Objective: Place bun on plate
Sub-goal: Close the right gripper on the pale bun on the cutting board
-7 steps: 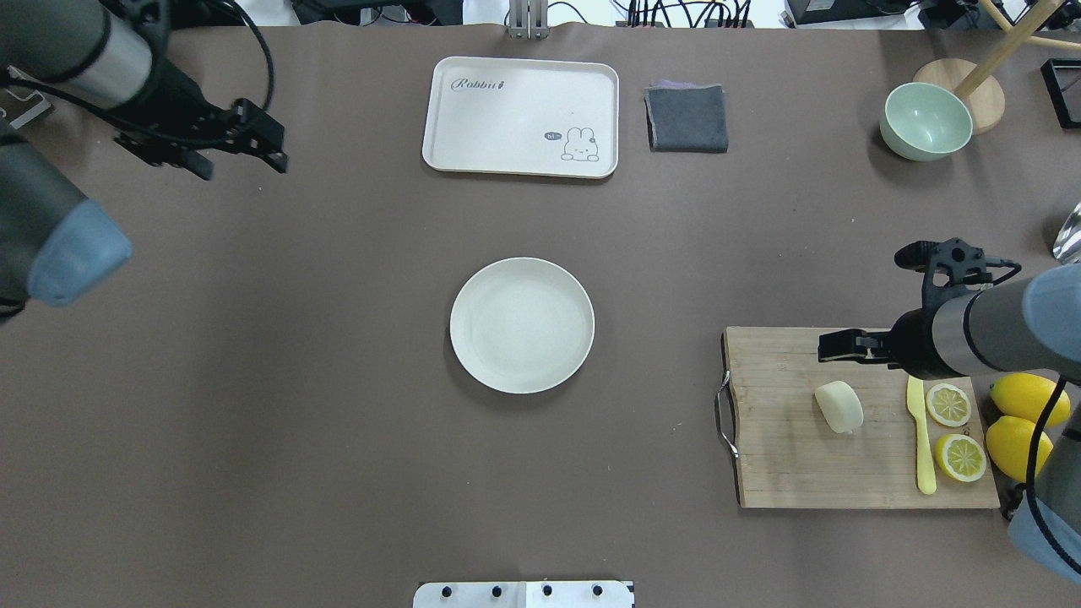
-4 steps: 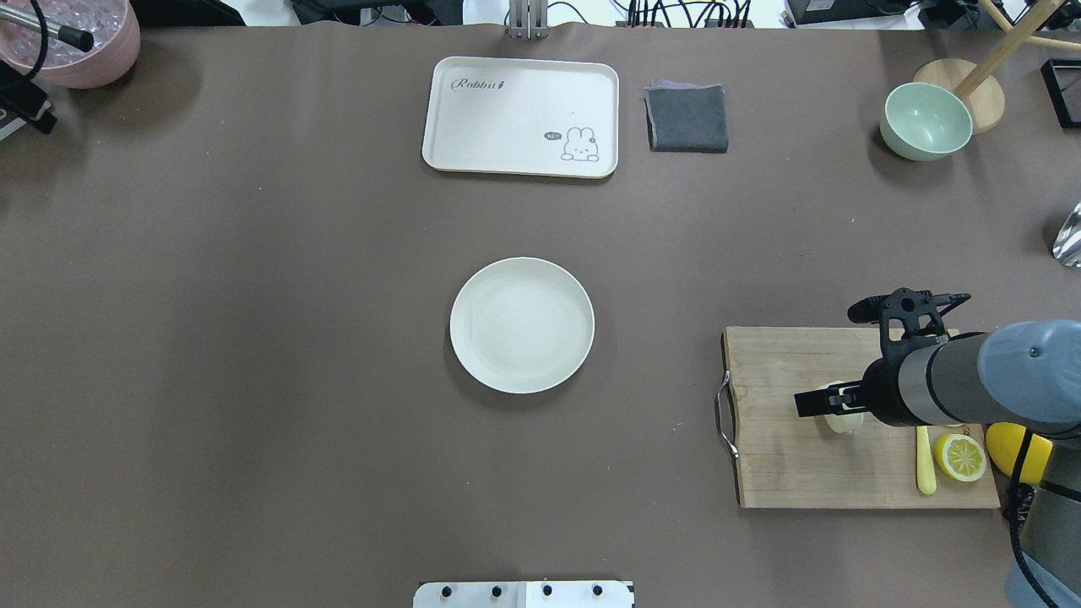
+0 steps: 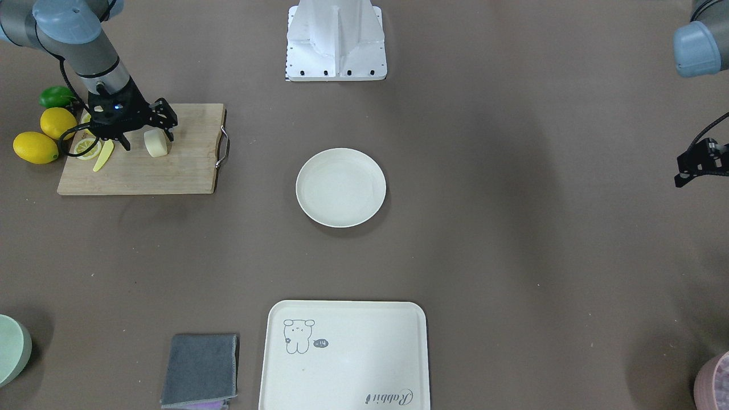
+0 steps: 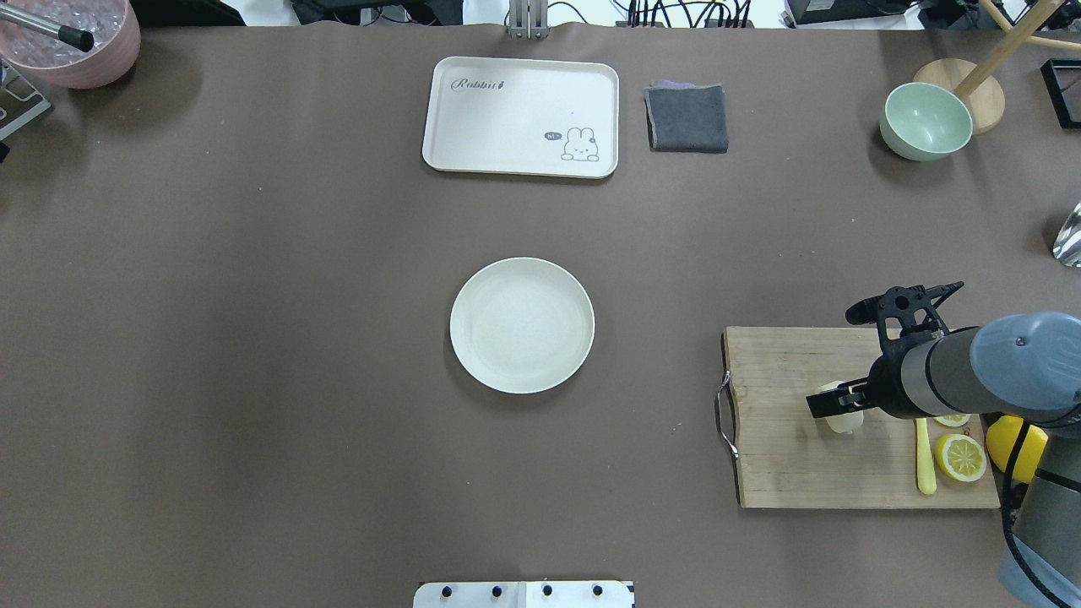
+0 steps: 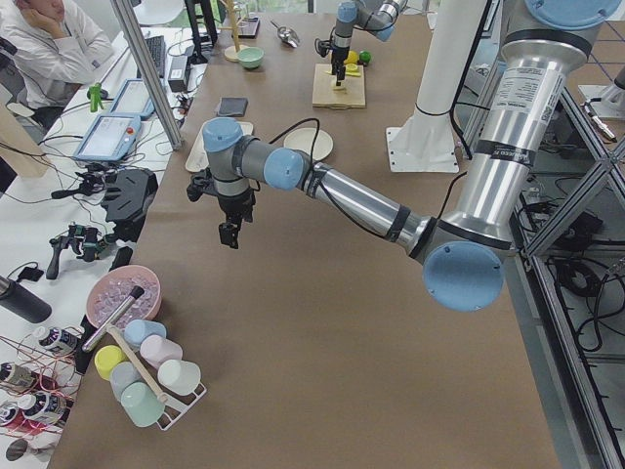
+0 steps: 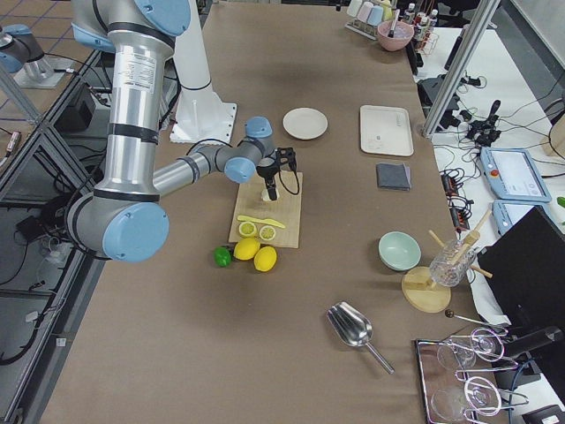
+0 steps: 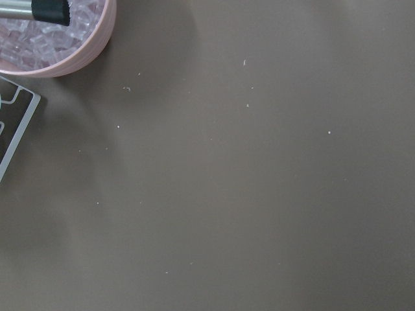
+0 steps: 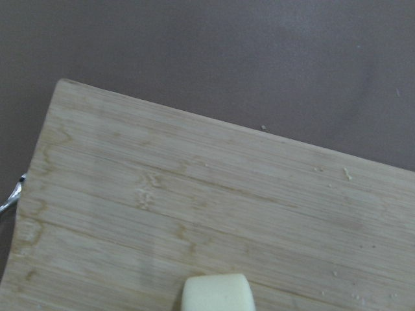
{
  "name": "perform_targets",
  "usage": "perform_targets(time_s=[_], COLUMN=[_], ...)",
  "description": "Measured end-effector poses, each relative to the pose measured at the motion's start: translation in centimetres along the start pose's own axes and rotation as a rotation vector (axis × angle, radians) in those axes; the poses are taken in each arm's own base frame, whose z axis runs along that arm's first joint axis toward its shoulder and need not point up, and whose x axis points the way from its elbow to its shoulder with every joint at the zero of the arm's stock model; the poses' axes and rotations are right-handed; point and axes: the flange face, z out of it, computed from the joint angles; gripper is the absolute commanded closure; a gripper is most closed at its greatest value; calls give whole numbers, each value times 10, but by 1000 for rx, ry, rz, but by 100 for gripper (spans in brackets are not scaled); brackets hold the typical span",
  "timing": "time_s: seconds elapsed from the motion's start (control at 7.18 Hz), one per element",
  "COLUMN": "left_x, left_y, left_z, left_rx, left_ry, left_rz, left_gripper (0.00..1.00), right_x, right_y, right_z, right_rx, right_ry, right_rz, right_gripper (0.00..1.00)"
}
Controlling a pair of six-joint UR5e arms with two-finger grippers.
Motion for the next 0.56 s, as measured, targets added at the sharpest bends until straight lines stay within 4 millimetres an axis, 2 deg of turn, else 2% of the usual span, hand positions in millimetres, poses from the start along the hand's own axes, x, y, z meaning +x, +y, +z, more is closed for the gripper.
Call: perform_targets(time_s=[0.14, 0.28, 0.56], left_x=[-14, -21, -25], left_y=[6, 9, 10], left_z=[14, 21, 25], left_rx=[-26, -37, -41], left_ry=[-2, -3, -4], left_rz=[-25, -36, -41], left_gripper=[2, 2, 2], right_x=[1, 0, -4], right_y=[0, 0, 3], right_z=[2, 1, 3], right_rx=[-1, 0, -5], right_ry=[3, 2, -2], right_rz=[-1, -2, -5], right_gripper=[6, 14, 42])
